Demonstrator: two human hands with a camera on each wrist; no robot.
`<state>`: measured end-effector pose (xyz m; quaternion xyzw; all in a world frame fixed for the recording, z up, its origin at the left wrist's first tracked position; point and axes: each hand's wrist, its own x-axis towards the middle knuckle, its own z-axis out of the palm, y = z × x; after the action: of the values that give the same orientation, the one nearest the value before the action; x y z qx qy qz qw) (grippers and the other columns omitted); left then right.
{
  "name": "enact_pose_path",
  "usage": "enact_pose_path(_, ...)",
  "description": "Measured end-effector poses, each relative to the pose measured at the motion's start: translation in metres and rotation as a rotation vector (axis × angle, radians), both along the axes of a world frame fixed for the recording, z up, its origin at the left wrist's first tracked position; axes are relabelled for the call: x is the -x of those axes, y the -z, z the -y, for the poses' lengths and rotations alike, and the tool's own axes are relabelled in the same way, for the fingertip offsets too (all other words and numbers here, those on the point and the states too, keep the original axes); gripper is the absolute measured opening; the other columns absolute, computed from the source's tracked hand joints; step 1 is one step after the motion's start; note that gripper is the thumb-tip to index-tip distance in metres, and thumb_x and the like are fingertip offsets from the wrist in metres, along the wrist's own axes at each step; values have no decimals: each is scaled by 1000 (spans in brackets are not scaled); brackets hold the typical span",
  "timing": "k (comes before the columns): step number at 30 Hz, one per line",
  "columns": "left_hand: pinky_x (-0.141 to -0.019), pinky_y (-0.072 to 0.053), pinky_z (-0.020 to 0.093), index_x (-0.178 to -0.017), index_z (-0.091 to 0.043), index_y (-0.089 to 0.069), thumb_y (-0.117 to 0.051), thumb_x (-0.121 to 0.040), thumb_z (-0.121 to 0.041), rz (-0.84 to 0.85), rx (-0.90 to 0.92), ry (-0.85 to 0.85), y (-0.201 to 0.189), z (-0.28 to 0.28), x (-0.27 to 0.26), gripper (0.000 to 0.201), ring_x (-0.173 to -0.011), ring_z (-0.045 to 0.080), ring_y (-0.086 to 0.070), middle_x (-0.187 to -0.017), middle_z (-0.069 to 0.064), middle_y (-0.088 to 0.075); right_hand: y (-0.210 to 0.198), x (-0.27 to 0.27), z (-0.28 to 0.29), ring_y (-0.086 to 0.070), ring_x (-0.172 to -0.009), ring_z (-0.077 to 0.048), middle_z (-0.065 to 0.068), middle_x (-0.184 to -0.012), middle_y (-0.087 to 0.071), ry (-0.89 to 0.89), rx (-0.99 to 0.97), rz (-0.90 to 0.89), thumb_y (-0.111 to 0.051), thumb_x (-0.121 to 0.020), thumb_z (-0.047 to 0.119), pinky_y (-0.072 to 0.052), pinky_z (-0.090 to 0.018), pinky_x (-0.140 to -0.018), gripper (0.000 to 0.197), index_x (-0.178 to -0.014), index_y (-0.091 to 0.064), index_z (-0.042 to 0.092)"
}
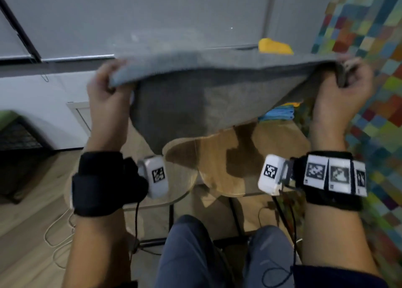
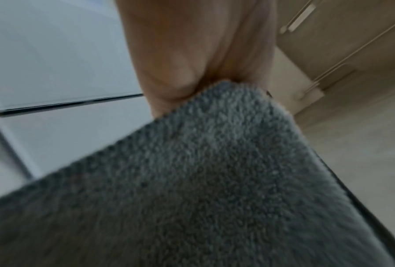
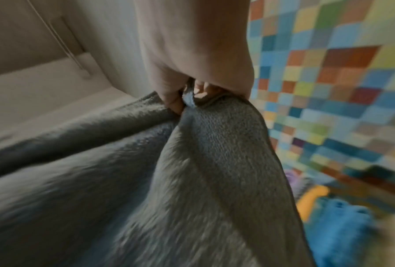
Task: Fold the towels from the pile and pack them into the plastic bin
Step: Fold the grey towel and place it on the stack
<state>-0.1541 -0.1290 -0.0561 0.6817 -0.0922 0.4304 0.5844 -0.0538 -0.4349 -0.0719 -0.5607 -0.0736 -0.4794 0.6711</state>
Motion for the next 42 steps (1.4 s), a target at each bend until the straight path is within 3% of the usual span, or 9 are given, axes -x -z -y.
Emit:
enact_pose_path(5, -50, -45, 8, -79, -13, -65, -54, -90, -19, -673, 106, 79, 75, 14, 35, 17, -53, -5, -60, -59, -5, -64, 70, 16, 10, -41, -49, 6, 1, -60, -39, -88, 230, -494, -48, -76, 9, -31, -12, -51, 18, -64, -41, 21)
enact_pose_path(10, -48, -47, 12, -76, -12, -63, -54, -91, -18, -973, 284, 190, 137, -8, 35, 18, -56, 6, -63, -58, -6, -68, 123, 6, 25, -60, -92, -33, -18, -88, -61, -96, 657, -961, -56, -75, 18, -47, -39, -79, 14, -83, -61, 7)
enact_pose_path(12, -46, -46, 11, -77, -11, -62, -52, -94, -21, -997, 327, 84, 152, -15, 27, 21, -51, 2, -62, -56, -6, -67, 126, 5, 17, -57, -93, -27, -15, -96, -60, -78, 592, -957, -60, -83, 6, -44, -33, -79, 19, -100, -62, 0)
enact_pose_path(17, -65, -49, 30, -111, -6, -58, -53, -93, -33, -1027, 527, -108, 180, -25, 11, 33, -82, 21, -61, -98, 11, -62, 133, -7, -15, -56, -81, -20, -7, -83, -61, -128, 430, -909, -60, -88, 10, -46, -19, -68, 8, -80, -62, 10)
enact_pose_path(20, -86, -47, 37, -107, -6, -62, -51, -93, -30, -1024, 149, -308, 189, -27, 6, 30, -101, 28, -59, -104, 15, -63, 144, -14, -21, -52, -81, -19, -12, -84, -58, -274, 640, -1029, -56, -92, 12, -39, -18, -60, 18, -92, -64, -4)
enact_pose_path(26, -86, -41, 40, -103, -9, -66, -53, -89, -31, -1088, -411, -596, 189, -28, 1, 29, -106, 39, -53, -109, 23, -57, 150, -18, -11, -46, -82, -17, -12, -84, -51, -239, 756, -1122, -50, -94, 11, -32, -24, -72, 20, -76, -54, 2)
enact_pose_path(33, -45, -38, 9, -71, -10, -61, -63, -87, -27, -960, -6, -163, 163, -16, -29, 24, -62, 11, -52, -63, 1, -55, 155, -15, -14, -50, -81, -22, -13, -83, -54, -192, 806, -1105, -49, -93, 8, -32, -26, -69, 14, -88, -59, 0)
enact_pose_path(37, -67, -45, 25, -83, -2, -69, -65, -85, -20, -754, -42, -285, 156, -31, -36, 19, -77, 17, -61, -83, 12, -67, 159, -18, -15, -53, -82, -24, -13, -85, -55, -152, 811, -1132, -48, -94, 14, -35, -29, -71, 14, -87, -58, 6)
enact_pose_path(42, -95, -40, 37, -87, 8, -67, -63, -84, -19, -892, -249, -463, 162, -39, -20, 27, -117, 32, -50, -106, 26, -62, 159, -10, -18, -55, -88, -29, -16, -99, -62, 21, 842, -1172, -41, -97, 23, -38, -35, -77, 27, -105, -61, 6)
